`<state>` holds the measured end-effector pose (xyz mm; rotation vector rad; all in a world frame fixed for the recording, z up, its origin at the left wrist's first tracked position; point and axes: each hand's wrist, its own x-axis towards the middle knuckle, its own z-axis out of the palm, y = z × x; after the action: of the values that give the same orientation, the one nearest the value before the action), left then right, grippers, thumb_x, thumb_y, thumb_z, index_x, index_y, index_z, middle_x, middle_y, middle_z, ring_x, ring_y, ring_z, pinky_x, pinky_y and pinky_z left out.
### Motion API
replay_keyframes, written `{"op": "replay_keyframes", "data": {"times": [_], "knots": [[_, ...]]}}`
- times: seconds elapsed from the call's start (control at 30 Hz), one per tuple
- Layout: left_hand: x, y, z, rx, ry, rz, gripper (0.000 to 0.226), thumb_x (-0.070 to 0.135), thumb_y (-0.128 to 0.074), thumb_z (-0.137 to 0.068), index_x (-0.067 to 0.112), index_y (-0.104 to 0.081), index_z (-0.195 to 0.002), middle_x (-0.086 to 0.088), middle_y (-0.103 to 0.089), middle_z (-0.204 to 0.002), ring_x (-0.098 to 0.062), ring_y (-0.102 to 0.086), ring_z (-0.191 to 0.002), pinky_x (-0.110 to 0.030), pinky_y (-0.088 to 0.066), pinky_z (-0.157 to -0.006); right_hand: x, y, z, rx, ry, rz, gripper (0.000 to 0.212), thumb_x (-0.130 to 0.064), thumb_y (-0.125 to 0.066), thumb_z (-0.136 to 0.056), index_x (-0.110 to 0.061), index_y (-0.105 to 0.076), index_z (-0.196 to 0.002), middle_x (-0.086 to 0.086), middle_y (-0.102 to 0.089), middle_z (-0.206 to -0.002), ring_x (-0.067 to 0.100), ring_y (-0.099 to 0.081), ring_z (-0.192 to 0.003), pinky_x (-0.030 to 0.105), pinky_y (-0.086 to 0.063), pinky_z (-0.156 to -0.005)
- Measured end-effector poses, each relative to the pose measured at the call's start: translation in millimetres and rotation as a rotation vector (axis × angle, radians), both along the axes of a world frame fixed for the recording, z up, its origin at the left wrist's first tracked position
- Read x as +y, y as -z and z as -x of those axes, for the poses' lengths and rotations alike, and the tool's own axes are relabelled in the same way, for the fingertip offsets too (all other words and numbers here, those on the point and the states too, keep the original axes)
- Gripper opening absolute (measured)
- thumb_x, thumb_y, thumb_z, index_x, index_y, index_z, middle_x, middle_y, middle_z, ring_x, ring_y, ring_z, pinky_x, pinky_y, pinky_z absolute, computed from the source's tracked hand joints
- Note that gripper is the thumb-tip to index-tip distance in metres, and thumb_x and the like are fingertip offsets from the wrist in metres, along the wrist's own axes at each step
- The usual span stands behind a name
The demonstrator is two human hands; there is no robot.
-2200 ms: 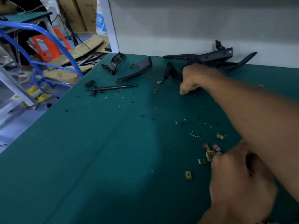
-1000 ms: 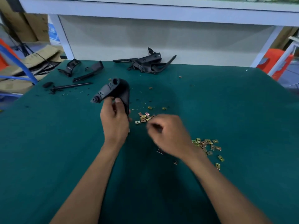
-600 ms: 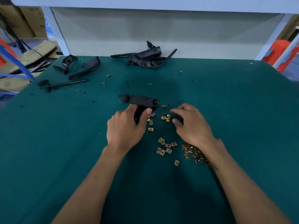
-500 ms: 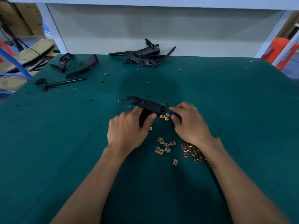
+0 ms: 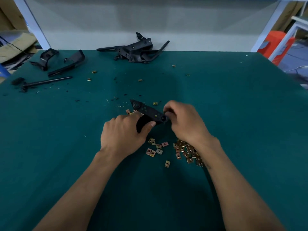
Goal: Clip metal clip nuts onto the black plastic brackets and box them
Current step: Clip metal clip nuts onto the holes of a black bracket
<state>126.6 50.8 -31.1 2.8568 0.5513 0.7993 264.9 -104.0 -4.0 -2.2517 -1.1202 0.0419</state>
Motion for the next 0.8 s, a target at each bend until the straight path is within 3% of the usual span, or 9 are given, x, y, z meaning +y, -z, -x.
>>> {"op": "replay_keyframes", "data": {"times": [0.07,0.1,0.23,0.43,0.63,0.8], "knots": [[-1,0,0,-0.002,0.003,-0.012,0.055,0.074,-0.039,-0.089,0.028,-0.068,-0.092,-0.002,-0.069,-0.069,-0.036,-0.065,-0.064,-0.032,-0.033,-0.054,-7,-5,-3,0.108,0.023,-0.17,0.011,-0.013,-0.063,-0.101,-0.022,-0.068,-0.101,-0.018,-0.067,-0.088,0.0,-0.065,-0.086,0.014,-0.052,-0.071],[-1,0,0,-0.005,0.003,-0.017,0.054,0.074,-0.04,-0.089,0.029,-0.069,-0.091,-0.002,-0.068,-0.069,-0.036,-0.065,-0.064,-0.032,-0.033,-0.054,-11,-7,-3,0.148,0.029,-0.252,0.01,-0.012,-0.066,-0.099,-0.021,-0.071,-0.1,-0.016,-0.07,-0.085,-0.001,-0.067,-0.084,0.012,-0.053,-0.072],[-2,0,1,-0.017,0.04,0.007,0.049,0.074,-0.044,-0.088,0.032,-0.07,-0.089,-0.001,-0.067,-0.066,-0.035,-0.064,-0.063,-0.031,-0.032,-0.055,-16,-10,4,0.413,-0.035,-0.493,0.015,-0.007,-0.074,-0.093,-0.022,-0.075,-0.091,-0.009,-0.077,-0.079,0.008,-0.074,-0.077,0.018,-0.055,-0.069],[-5,-5,3,-0.103,0.077,0.066,0.035,0.067,-0.057,-0.089,0.038,-0.075,-0.096,0.001,-0.065,-0.06,-0.031,-0.061,-0.058,-0.029,-0.031,-0.055,-13,-12,10,0.547,-0.097,-0.509,0.034,0.005,-0.065,-0.094,-0.027,-0.078,-0.096,-0.005,-0.078,-0.085,0.012,-0.073,-0.089,0.029,-0.059,-0.087],[-5,-3,3,-0.046,0.056,0.095,0.044,0.074,-0.049,-0.089,0.042,-0.073,-0.106,-0.002,-0.068,-0.068,-0.034,-0.064,-0.067,-0.035,-0.045,-0.058,-15,-12,8,0.754,-0.09,-0.637,0.019,0.01,-0.071,-0.088,-0.009,-0.07,-0.094,0.005,-0.078,-0.079,0.021,-0.076,-0.082,0.03,-0.059,-0.079],[-5,-2,3,-0.045,0.028,0.074,0.049,0.076,-0.046,-0.089,0.041,-0.073,-0.108,-0.003,-0.069,-0.071,-0.035,-0.064,-0.07,-0.035,-0.042,-0.06,-15,-12,6,0.592,-0.117,-0.549,0.019,0.005,-0.076,-0.084,-0.014,-0.073,-0.085,-0.004,-0.076,-0.076,0.01,-0.07,-0.074,0.024,-0.056,-0.073]]}}
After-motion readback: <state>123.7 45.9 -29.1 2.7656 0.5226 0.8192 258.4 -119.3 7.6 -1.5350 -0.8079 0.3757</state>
